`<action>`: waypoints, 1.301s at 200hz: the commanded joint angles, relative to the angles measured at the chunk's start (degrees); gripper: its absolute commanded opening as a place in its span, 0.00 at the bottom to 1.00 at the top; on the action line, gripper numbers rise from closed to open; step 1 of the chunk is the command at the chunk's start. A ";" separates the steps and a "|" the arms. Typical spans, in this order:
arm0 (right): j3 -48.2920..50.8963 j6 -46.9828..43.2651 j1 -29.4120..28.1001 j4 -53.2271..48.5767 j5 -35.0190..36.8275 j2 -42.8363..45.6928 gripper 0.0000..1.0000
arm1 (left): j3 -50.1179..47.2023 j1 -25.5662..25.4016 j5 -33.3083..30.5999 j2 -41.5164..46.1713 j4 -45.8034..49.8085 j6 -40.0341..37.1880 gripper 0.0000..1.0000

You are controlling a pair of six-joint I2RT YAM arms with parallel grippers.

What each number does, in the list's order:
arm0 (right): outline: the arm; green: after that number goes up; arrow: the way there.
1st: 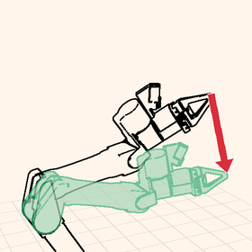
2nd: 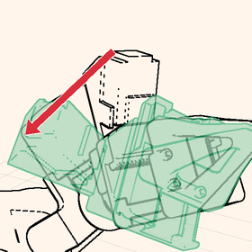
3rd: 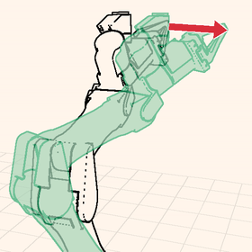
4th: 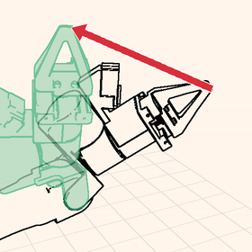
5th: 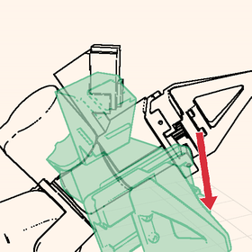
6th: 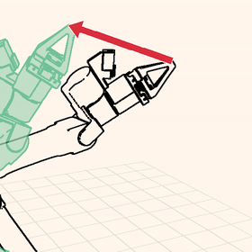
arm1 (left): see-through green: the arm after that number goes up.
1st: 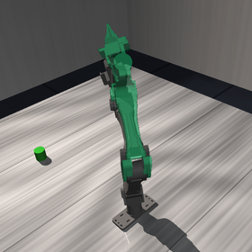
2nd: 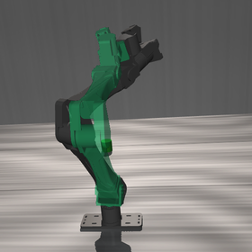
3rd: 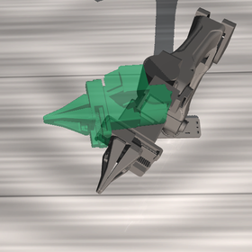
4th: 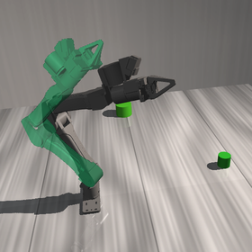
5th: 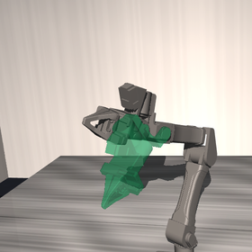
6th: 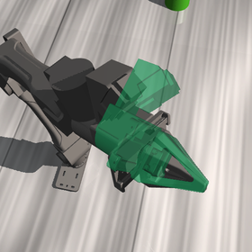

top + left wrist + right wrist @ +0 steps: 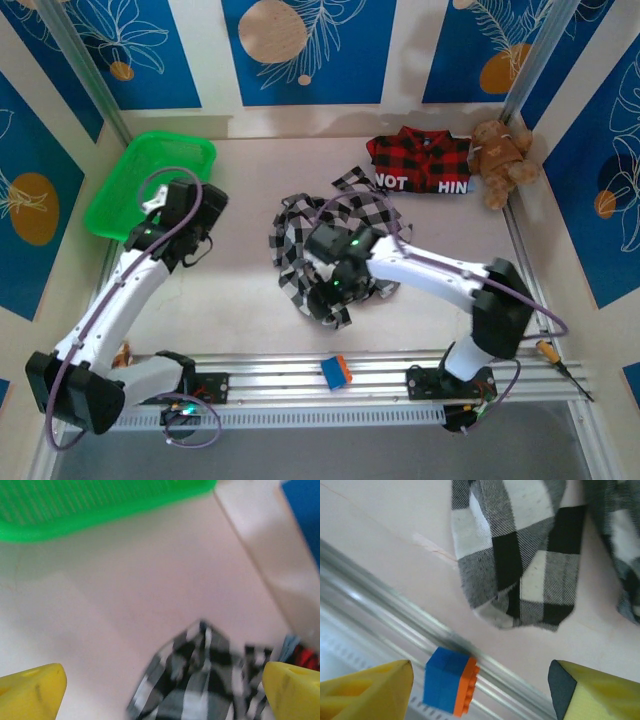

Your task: Fold and stack the long sleeve shirts

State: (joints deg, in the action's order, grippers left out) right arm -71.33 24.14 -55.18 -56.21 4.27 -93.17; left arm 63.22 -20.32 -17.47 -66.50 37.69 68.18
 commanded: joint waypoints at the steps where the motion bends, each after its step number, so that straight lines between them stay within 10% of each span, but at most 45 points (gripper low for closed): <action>1: -0.36 1.00 -1.80 6.46 5.39 -4.15 0.72 | -0.76 -2.99 6.73 -4.35 3.92 -5.88 1.00; 40: -0.74 1.03 -2.68 12.30 10.74 -12.36 0.67 | -3.33 -4.96 13.72 -11.12 1.76 -4.39 0.98; 103: 0.21 3.62 3.69 12.33 9.98 -6.16 0.00 | -4.38 -6.61 20.20 -19.04 -4.29 -3.28 0.91; 179: -4.92 -1.16 18.75 1.69 -2.90 17.35 0.00 | -4.68 -9.24 21.03 -28.33 -10.31 1.33 0.79; 260: -8.52 0.36 26.85 0.33 -12.08 21.80 0.00 | -0.94 -10.41 23.86 -39.72 -19.99 4.82 0.64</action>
State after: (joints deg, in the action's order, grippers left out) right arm -76.84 24.29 -29.58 -54.24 -2.83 -73.03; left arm 59.92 -29.50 4.01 -100.71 25.23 71.07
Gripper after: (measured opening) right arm 0.053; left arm 0.681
